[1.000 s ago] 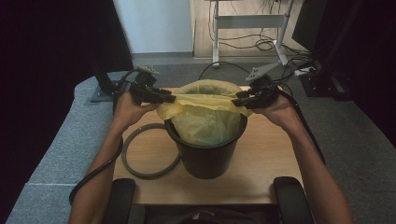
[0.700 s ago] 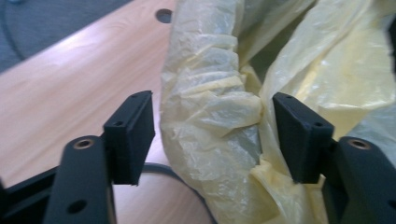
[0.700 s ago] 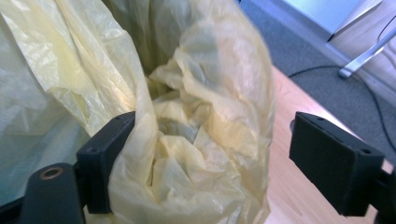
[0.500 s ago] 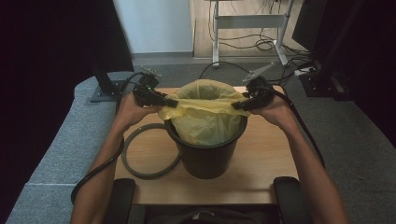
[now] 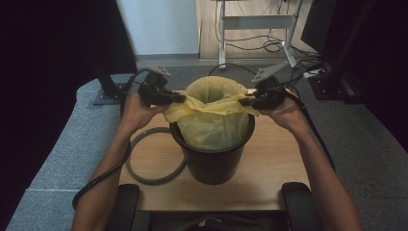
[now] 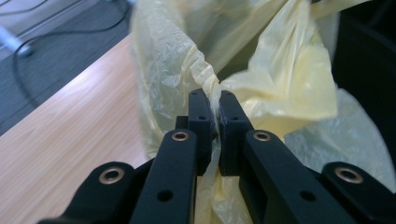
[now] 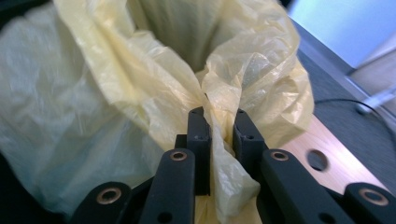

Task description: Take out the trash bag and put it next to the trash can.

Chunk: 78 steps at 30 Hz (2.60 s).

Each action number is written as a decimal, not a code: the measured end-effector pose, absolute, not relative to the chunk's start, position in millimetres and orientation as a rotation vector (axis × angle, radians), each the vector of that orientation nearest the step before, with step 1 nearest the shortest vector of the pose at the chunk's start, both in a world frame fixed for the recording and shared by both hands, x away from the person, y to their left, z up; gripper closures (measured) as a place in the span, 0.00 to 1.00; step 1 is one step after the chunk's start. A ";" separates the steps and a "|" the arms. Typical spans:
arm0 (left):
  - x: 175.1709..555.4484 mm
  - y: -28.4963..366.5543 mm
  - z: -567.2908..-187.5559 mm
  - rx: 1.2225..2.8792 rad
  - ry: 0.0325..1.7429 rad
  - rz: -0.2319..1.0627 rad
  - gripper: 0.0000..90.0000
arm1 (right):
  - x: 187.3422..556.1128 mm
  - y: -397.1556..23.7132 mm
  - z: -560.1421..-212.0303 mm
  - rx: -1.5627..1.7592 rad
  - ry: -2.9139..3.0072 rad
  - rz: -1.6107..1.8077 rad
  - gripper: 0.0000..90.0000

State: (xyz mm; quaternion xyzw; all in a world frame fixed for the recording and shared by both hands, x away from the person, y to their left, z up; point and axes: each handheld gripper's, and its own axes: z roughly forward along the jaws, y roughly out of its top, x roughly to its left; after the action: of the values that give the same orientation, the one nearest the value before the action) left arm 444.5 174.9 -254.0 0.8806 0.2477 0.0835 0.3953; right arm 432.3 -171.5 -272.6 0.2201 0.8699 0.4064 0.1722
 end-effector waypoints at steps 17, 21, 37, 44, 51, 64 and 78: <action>432.5 121.9 -251.3 2.210 0.407 0.054 0.88 | 426.8 -139.4 -266.6 0.508 2.512 1.333 0.88; 431.9 111.8 -258.0 2.229 0.377 0.038 0.70 | 425.5 -125.9 -266.3 0.459 2.533 1.359 0.89; 425.2 104.6 -268.2 2.321 0.234 0.133 0.98 | 428.3 -121.7 -265.7 0.416 2.625 1.475 0.66; 426.4 112.1 -263.8 2.301 0.279 0.144 0.99 | 427.7 -127.1 -262.7 0.472 2.589 1.396 0.14; 425.3 102.3 -253.9 2.297 0.278 0.162 0.98 | 424.0 -102.0 -272.1 0.388 2.674 1.326 0.10; 418.4 113.6 -235.4 2.163 0.244 0.063 0.55 | 423.1 -98.4 -276.9 0.289 2.649 1.309 0.84; 436.3 157.5 -264.4 2.201 0.409 0.103 0.32 | 417.2 -141.6 -254.3 0.335 2.554 1.452 0.88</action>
State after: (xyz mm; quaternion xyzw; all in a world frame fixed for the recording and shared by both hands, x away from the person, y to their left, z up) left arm 436.3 157.5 -264.4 0.8842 0.1644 0.0414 0.4352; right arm 417.2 -141.6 -254.3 0.1130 0.8600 0.4890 0.0919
